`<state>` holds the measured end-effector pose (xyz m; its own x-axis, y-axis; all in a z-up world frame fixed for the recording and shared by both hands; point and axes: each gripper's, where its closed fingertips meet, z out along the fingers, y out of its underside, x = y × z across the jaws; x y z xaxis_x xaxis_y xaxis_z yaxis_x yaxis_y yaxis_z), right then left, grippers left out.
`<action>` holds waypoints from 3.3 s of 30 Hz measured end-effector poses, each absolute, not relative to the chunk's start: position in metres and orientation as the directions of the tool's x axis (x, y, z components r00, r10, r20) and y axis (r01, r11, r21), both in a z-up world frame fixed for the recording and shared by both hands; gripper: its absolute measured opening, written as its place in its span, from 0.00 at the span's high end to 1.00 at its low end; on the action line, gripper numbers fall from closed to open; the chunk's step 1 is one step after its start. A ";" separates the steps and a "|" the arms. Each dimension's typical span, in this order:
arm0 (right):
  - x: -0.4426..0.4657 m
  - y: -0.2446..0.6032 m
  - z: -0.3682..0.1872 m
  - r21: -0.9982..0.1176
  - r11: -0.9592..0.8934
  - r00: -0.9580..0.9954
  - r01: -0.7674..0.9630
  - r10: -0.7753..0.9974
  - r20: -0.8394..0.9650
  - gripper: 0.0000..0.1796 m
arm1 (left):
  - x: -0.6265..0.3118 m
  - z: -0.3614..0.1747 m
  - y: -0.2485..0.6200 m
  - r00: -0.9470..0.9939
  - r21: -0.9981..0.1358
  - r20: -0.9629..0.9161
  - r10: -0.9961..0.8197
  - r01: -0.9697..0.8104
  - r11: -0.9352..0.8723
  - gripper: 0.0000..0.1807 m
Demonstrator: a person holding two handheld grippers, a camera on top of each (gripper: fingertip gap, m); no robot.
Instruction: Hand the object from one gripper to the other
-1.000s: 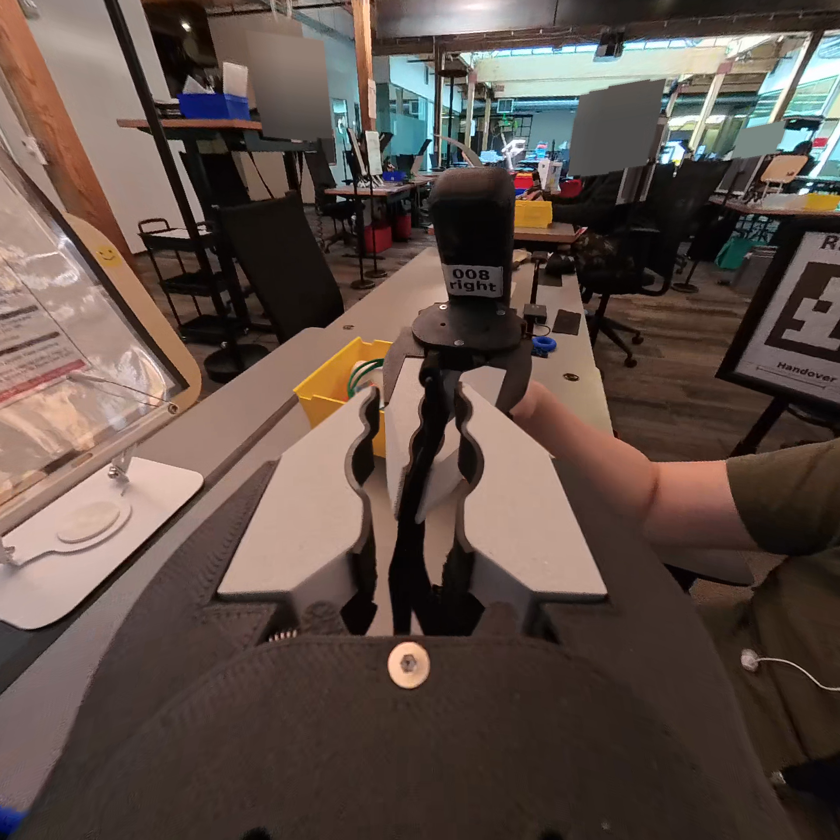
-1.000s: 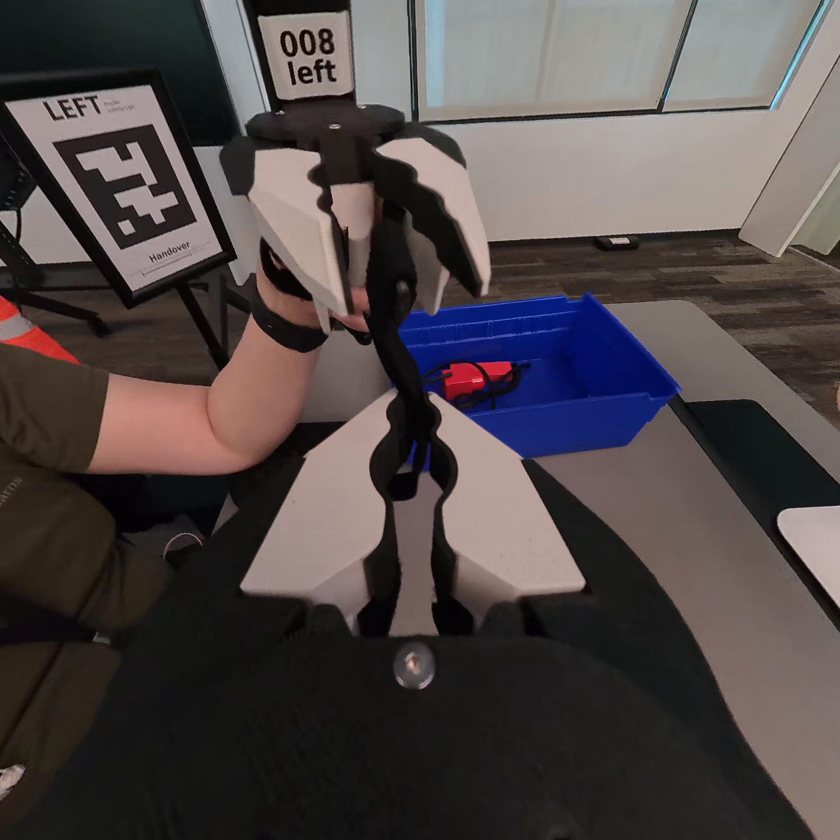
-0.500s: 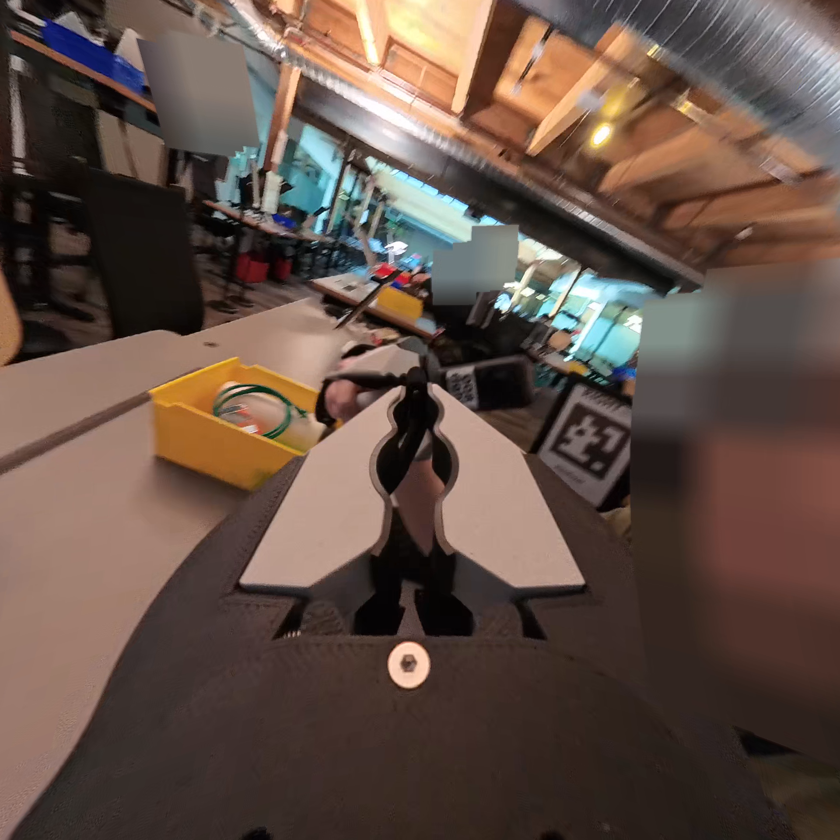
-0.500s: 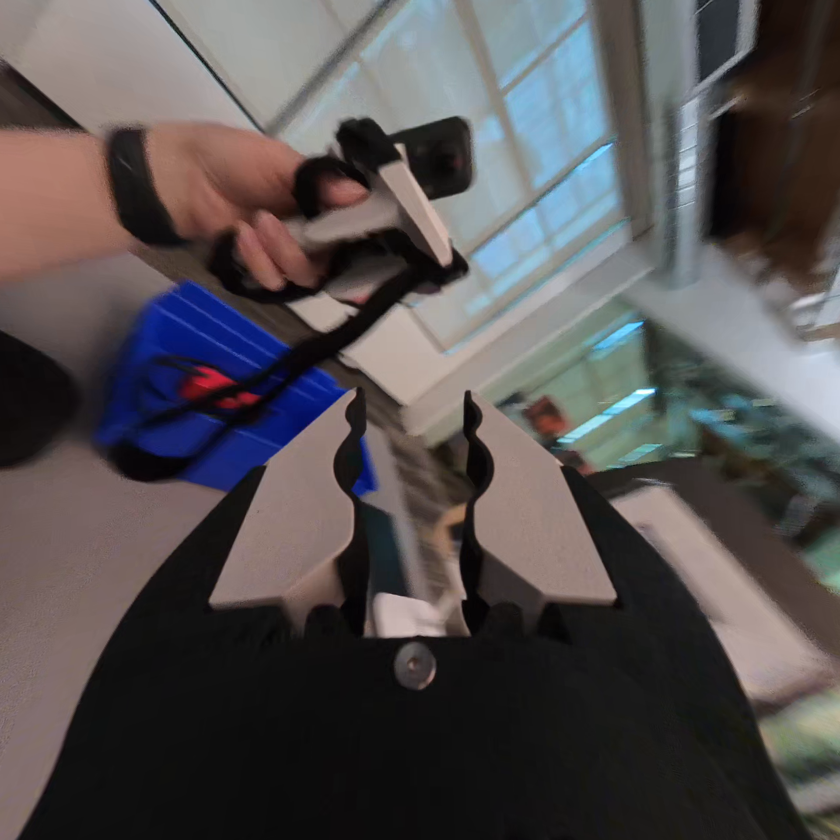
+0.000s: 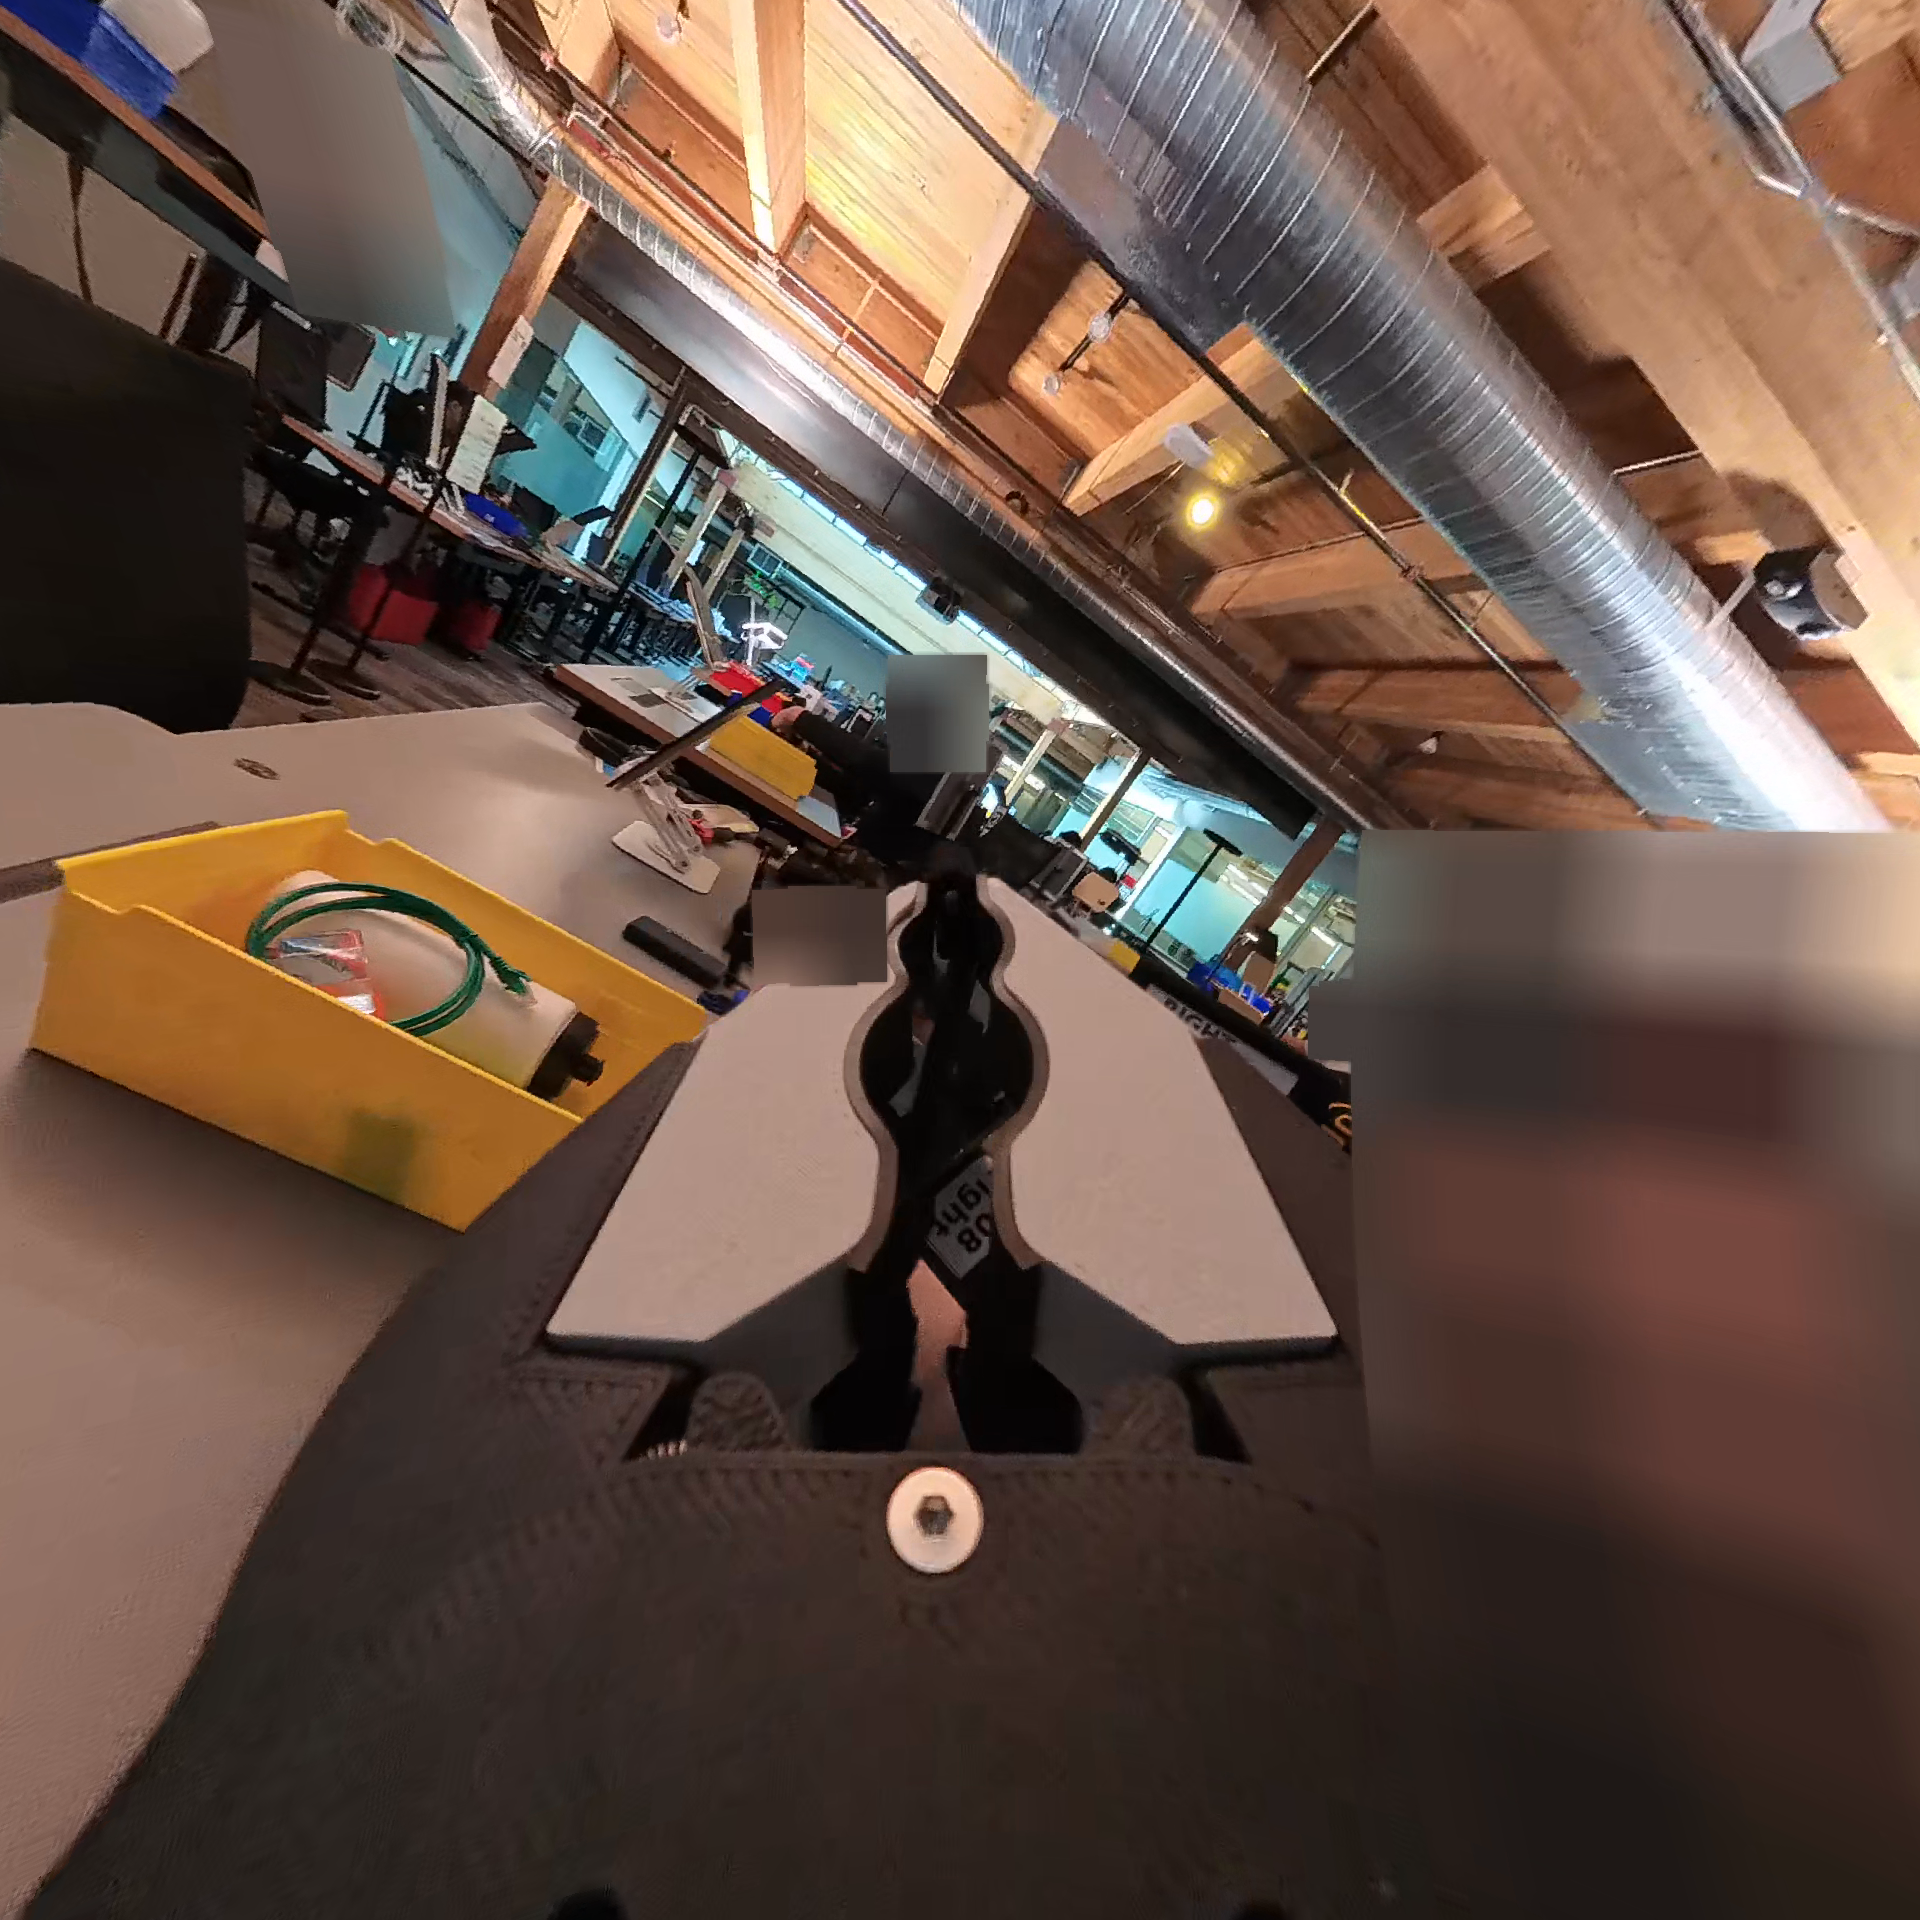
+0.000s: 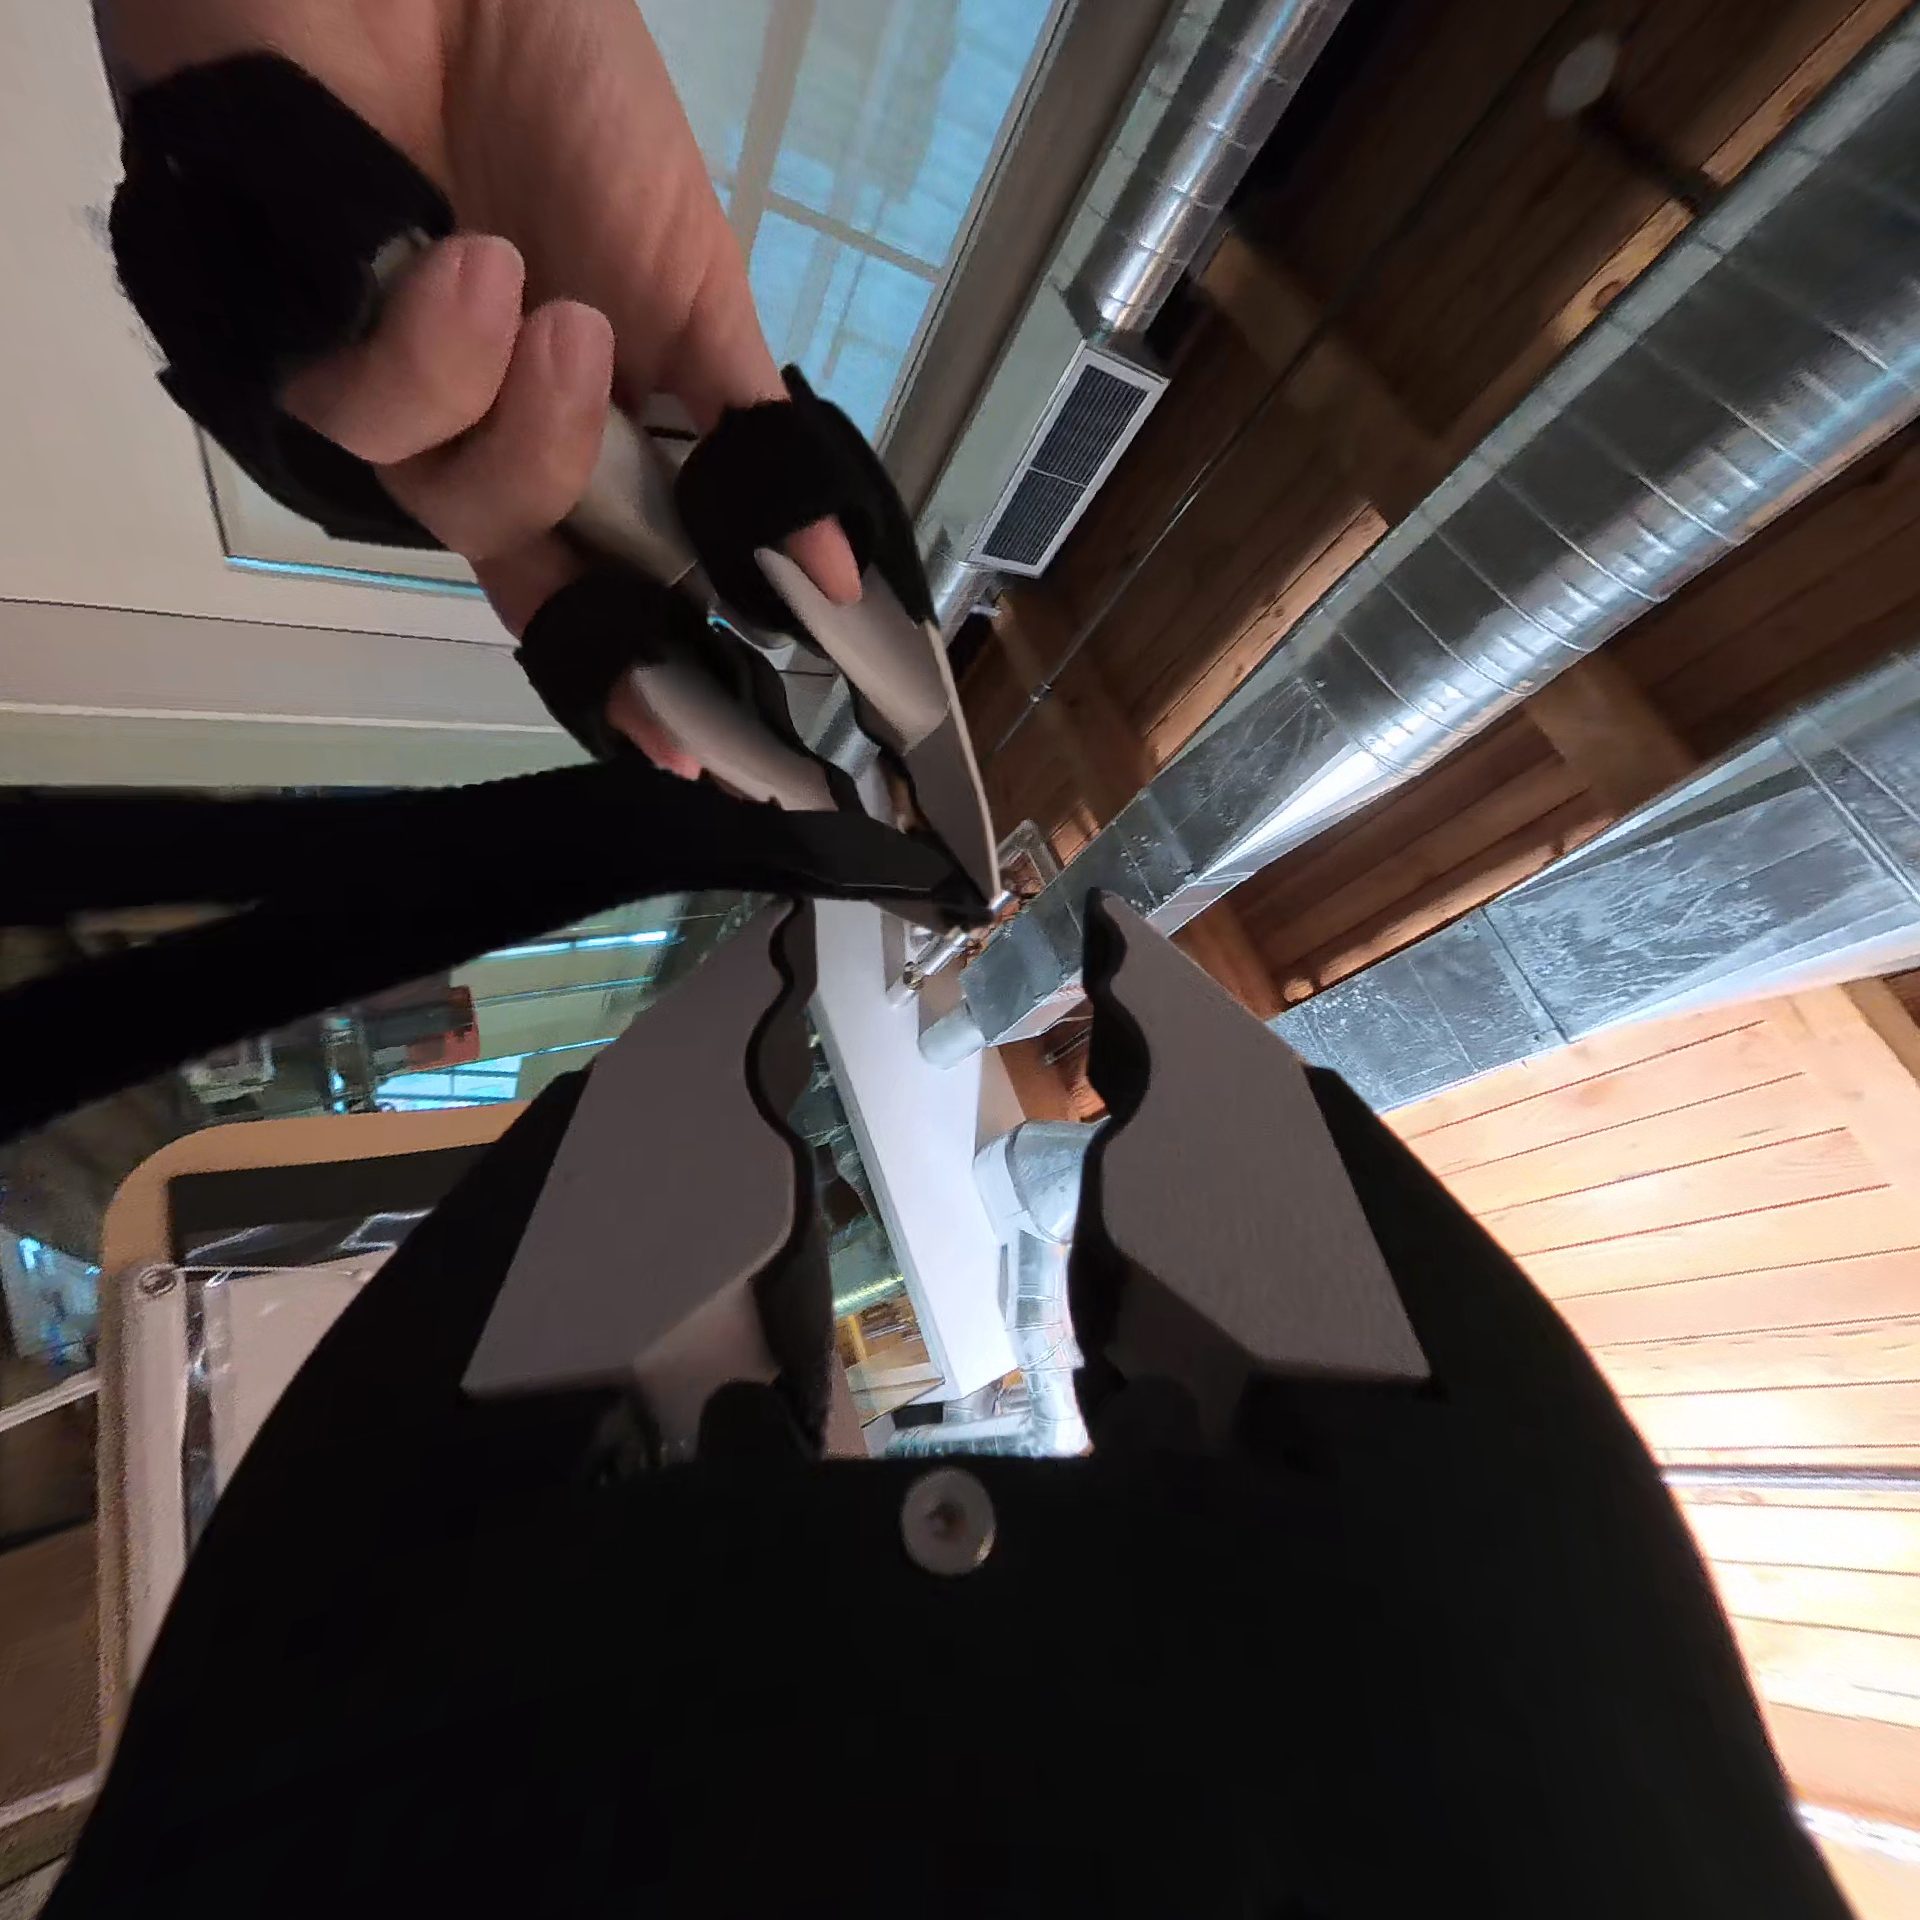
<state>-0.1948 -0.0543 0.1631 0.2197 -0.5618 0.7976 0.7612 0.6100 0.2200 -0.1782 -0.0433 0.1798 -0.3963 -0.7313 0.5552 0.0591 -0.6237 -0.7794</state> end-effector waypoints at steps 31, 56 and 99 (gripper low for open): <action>0.155 -0.043 -0.064 -0.525 -0.834 0.931 -0.167 0.041 -0.361 0.99 | -0.219 0.170 0.026 0.111 -0.902 0.418 -0.902 0.166 -0.397 0.61; 0.175 -0.023 0.001 -0.772 -0.621 0.984 -0.139 -0.001 -0.176 0.82 | -0.374 -0.004 0.121 0.833 -0.632 0.119 -0.540 -0.356 -0.689 0.75; 0.161 -0.011 -0.011 -0.746 -0.665 0.993 -0.033 0.061 -0.098 0.84 | -0.375 0.064 0.136 0.771 -0.781 -0.318 -0.552 -0.543 -0.308 0.99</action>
